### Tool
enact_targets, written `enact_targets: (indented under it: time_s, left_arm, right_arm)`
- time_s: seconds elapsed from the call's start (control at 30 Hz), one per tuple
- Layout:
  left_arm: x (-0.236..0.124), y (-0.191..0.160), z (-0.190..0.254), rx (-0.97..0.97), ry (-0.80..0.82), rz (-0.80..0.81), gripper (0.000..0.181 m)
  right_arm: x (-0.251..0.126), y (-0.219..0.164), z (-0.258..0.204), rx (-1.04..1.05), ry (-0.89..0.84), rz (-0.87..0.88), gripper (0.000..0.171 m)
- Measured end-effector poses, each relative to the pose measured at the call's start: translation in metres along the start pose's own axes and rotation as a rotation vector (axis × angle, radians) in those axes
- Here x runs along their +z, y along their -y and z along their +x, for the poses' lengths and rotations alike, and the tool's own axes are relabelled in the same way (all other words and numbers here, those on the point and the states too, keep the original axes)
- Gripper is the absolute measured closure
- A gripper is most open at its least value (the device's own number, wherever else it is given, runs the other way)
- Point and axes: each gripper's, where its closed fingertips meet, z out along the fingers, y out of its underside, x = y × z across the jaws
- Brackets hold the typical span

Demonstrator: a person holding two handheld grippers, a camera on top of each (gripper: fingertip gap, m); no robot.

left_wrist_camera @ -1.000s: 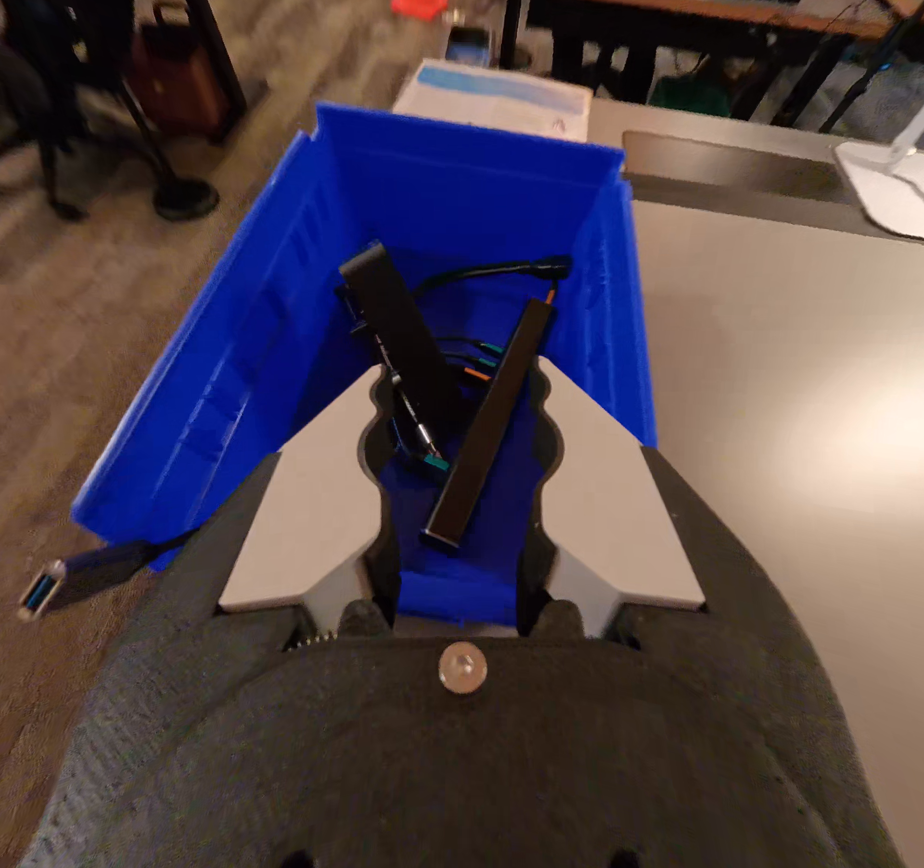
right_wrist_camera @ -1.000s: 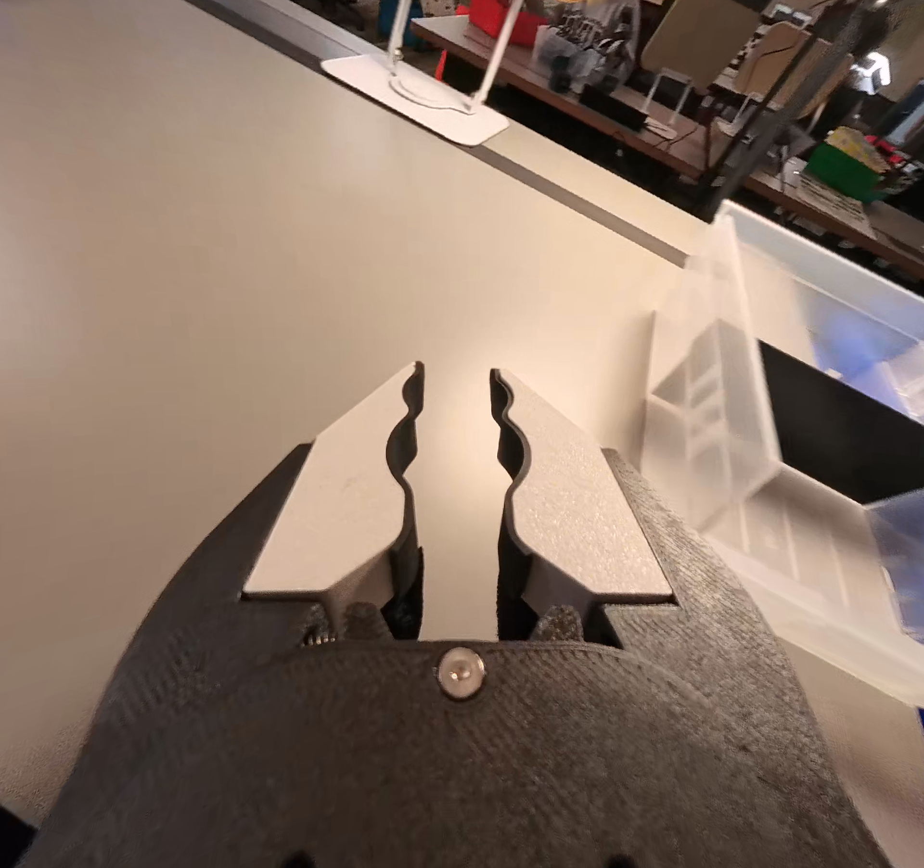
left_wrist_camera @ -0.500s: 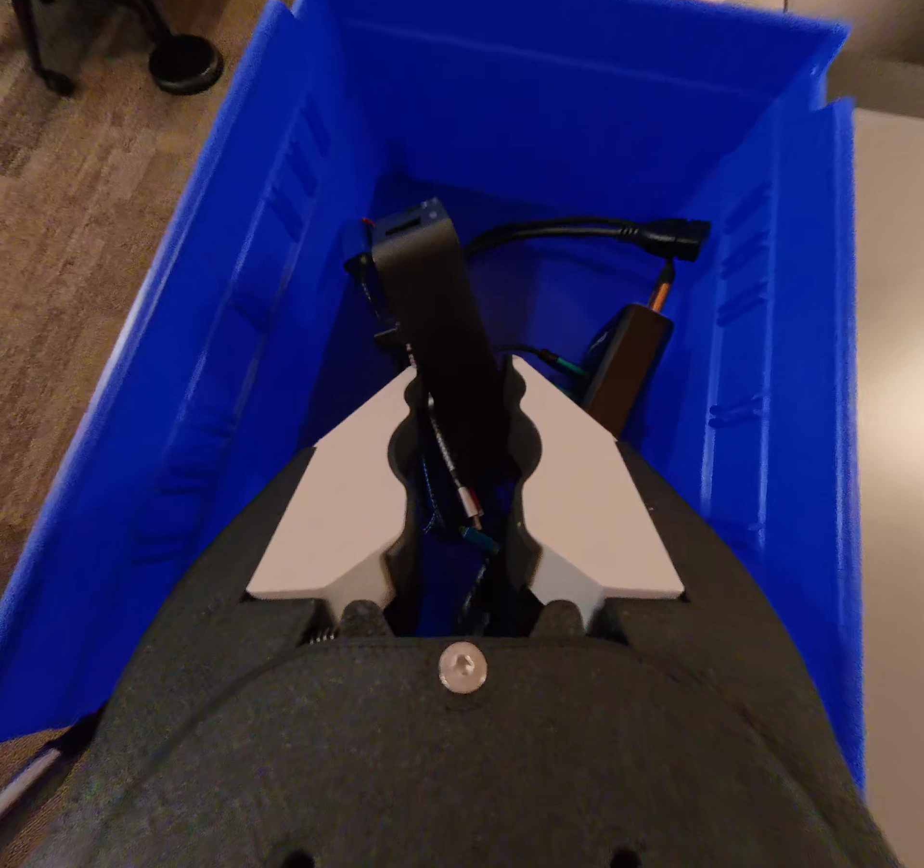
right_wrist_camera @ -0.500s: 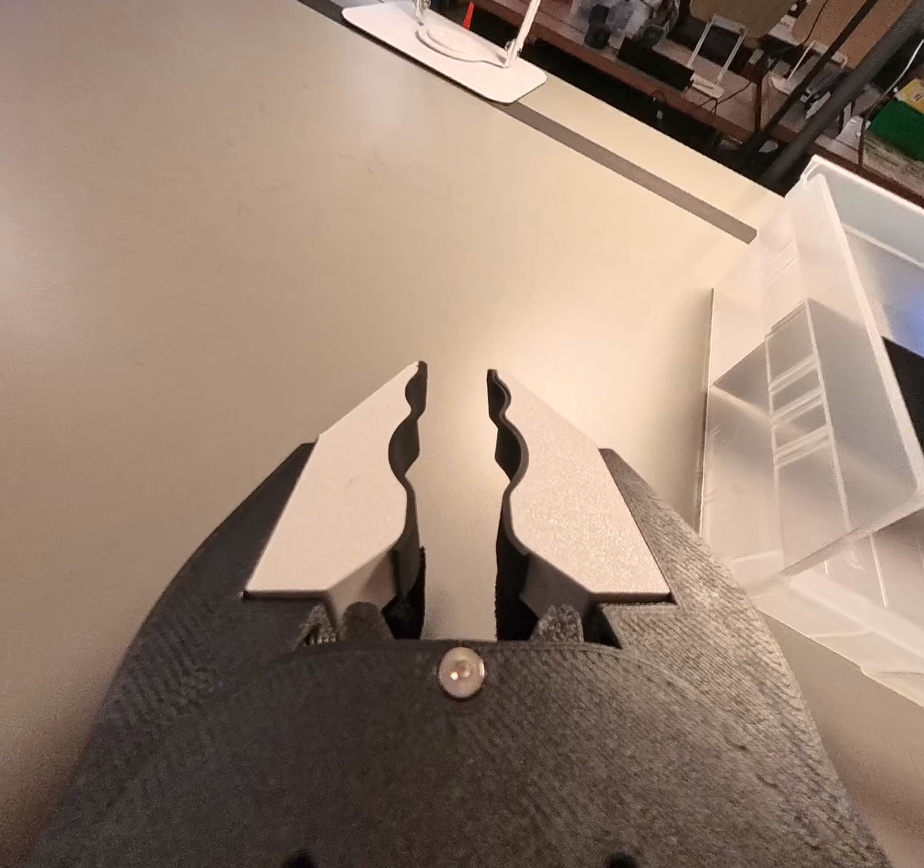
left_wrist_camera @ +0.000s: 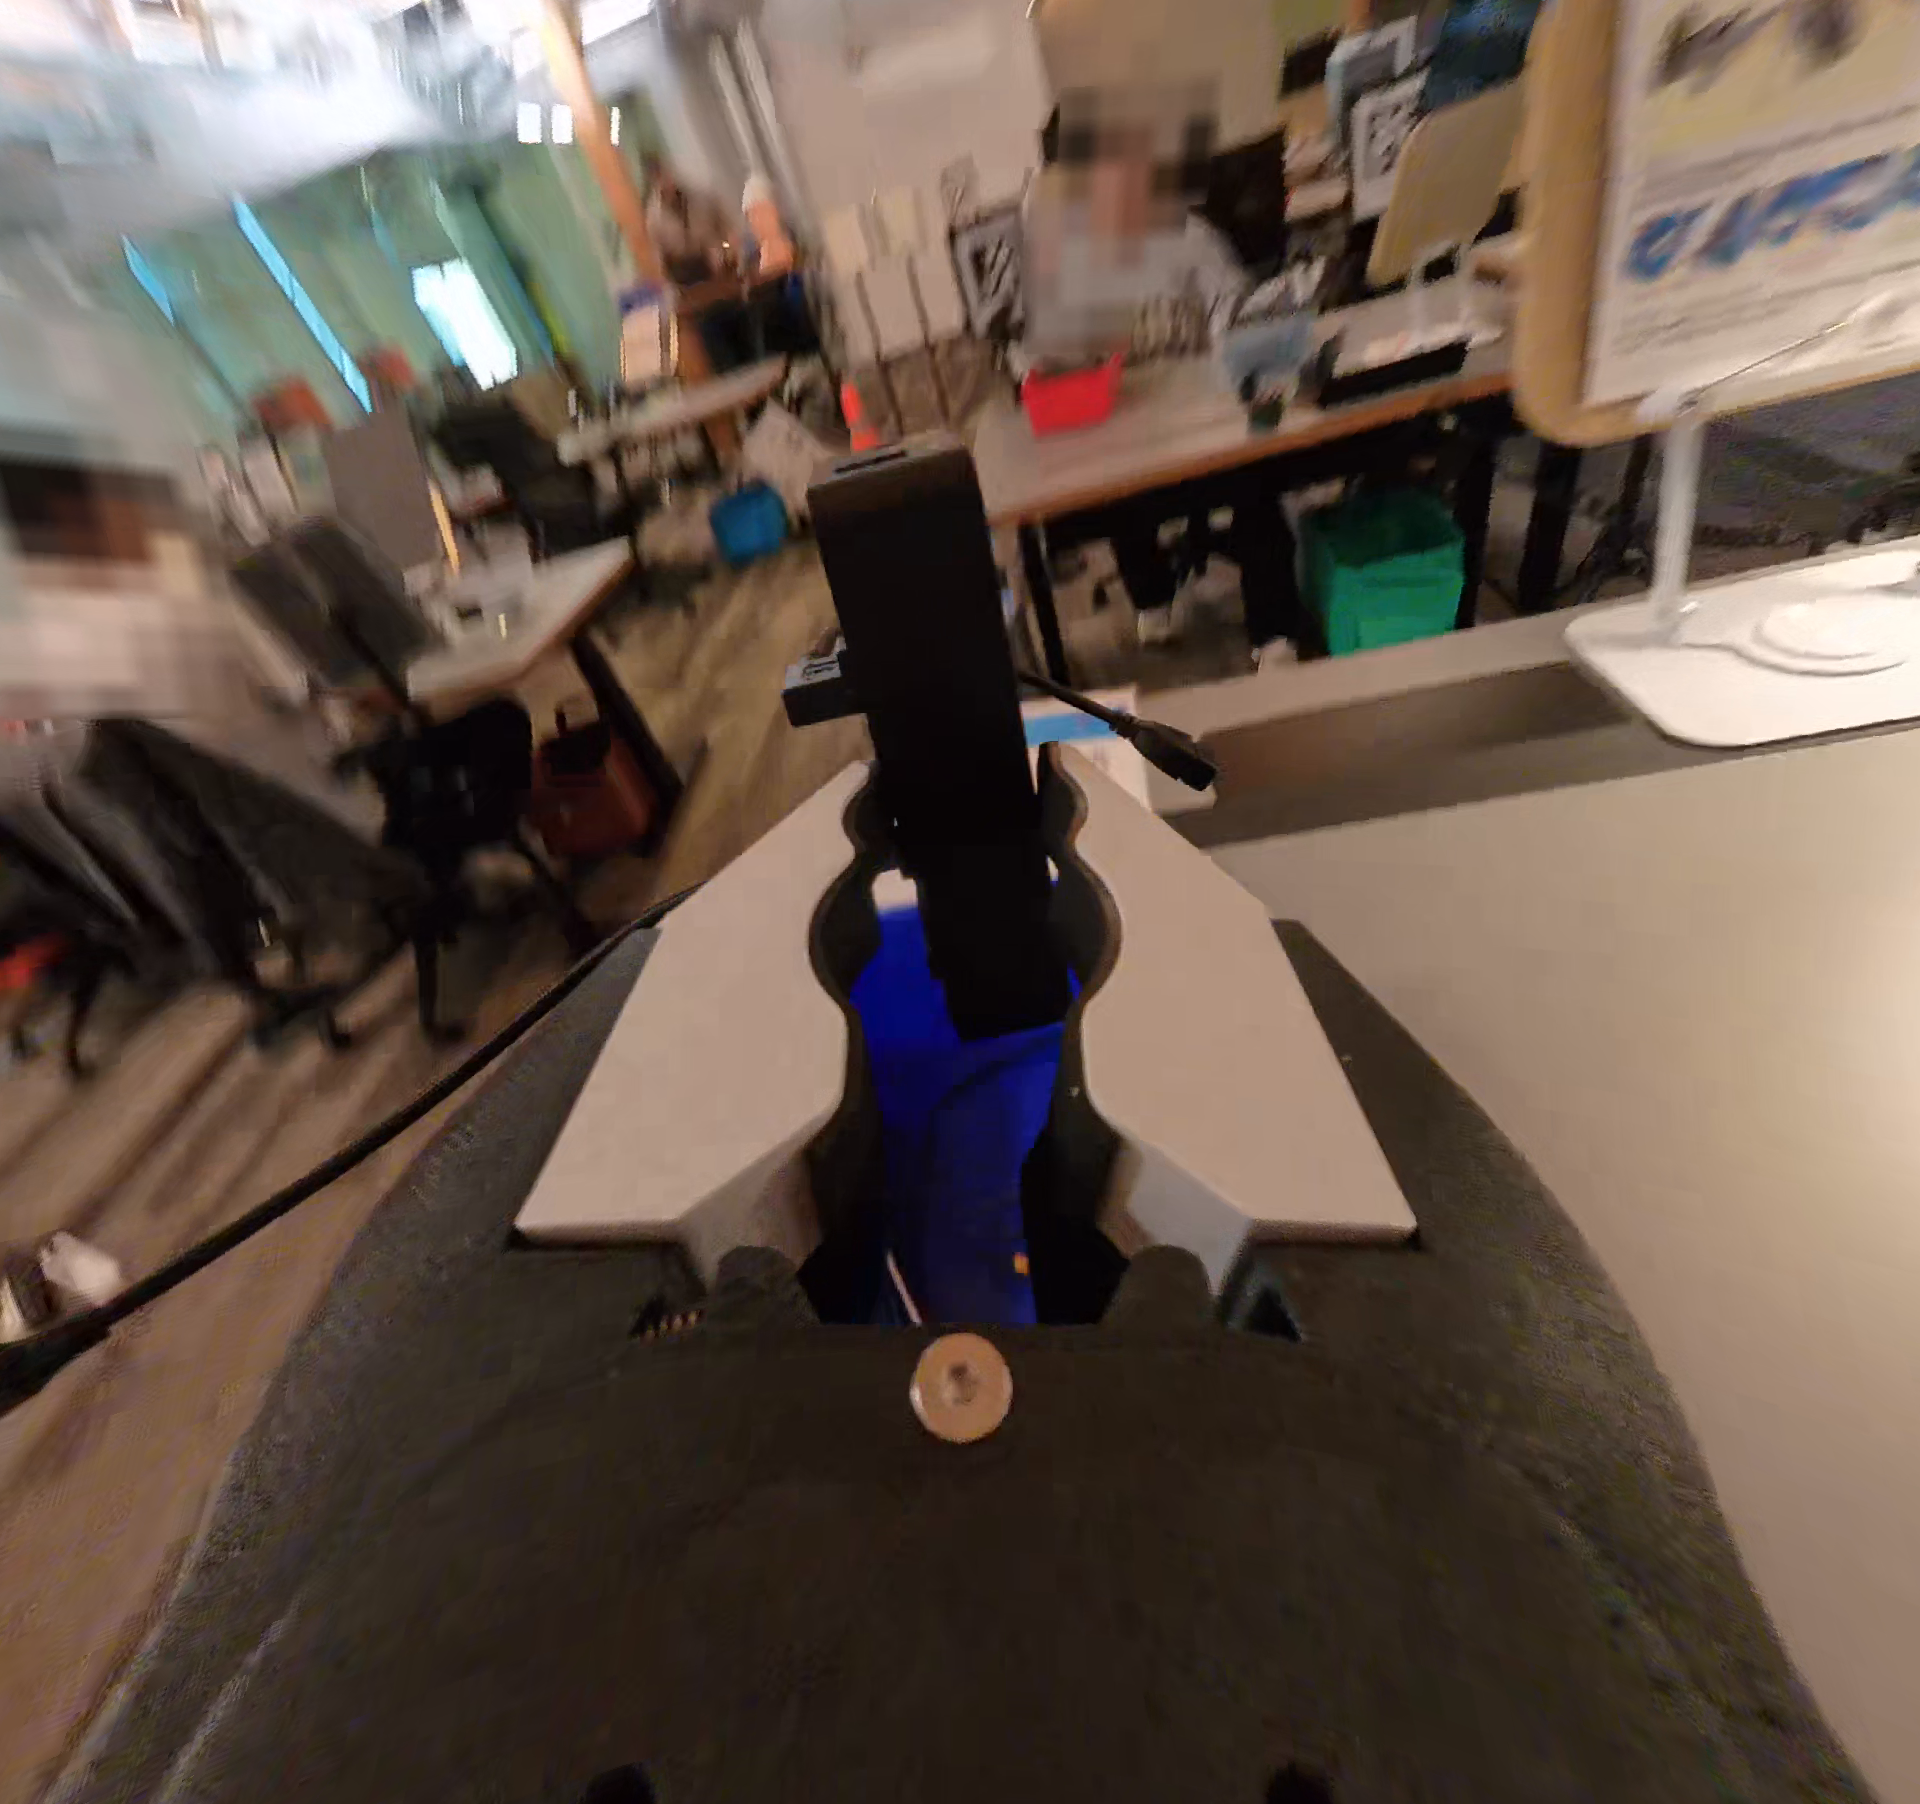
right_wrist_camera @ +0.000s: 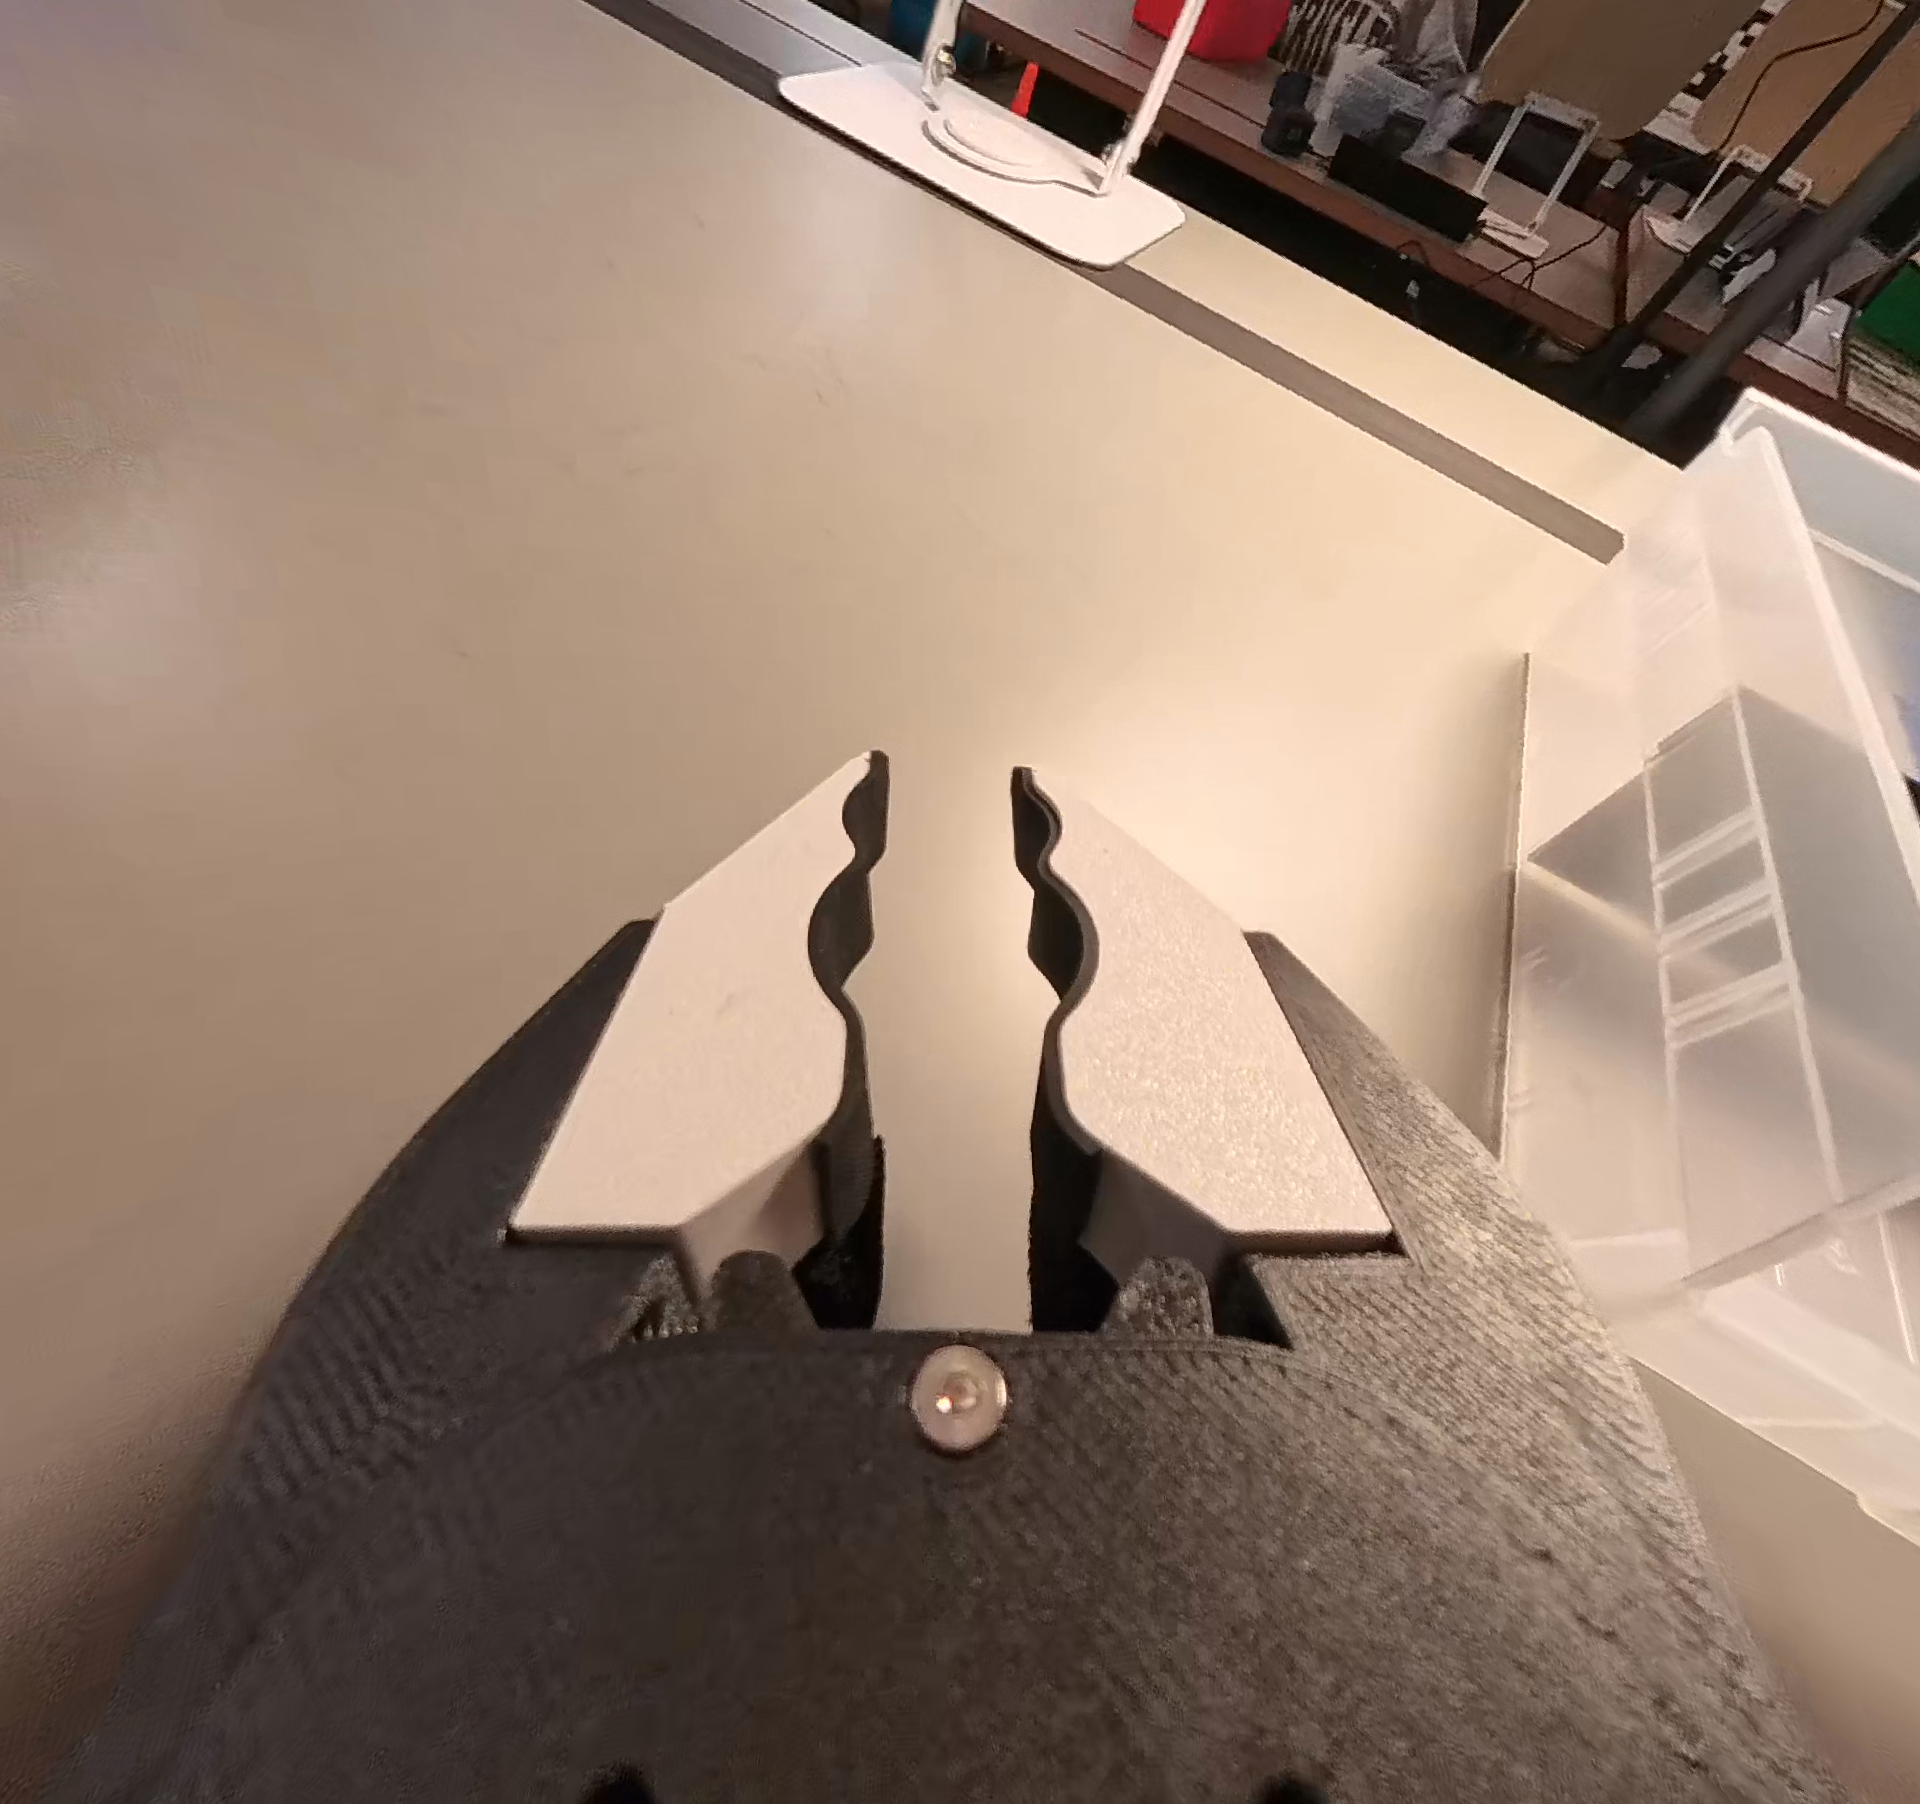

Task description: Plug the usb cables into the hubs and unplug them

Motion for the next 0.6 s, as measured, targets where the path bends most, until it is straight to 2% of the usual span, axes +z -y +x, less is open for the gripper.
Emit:
enact_targets:
  time_s: [0.13, 0.23, 0.43, 0.6]
  left_arm:
    - [-0.029, 0.061, 0.073, 0.244, -0.138, 0.222, 0.15]
    - [-0.044, 0.075, 0.15, 0.454, -0.255, 0.336, 0.148]
    - [-0.039, 0.05, 0.308, 0.716, -0.369, 0.475, 0.15]
    - [-0.019, 0.022, 0.425, 0.91, -0.42, 0.548, 0.151]
  right_arm:
    - [0.002, 0.009, -0.009, -0.017, 0.027, 0.024, 0.148]
    - [0.004, 0.025, -0.019, -0.031, 0.065, 0.073, 0.148]
    - [0.017, 0.079, -0.054, -0.023, 0.21, 0.211, 0.145]
    - [0.049, 0.134, -0.07, 0.01, 0.334, 0.287, 0.126]
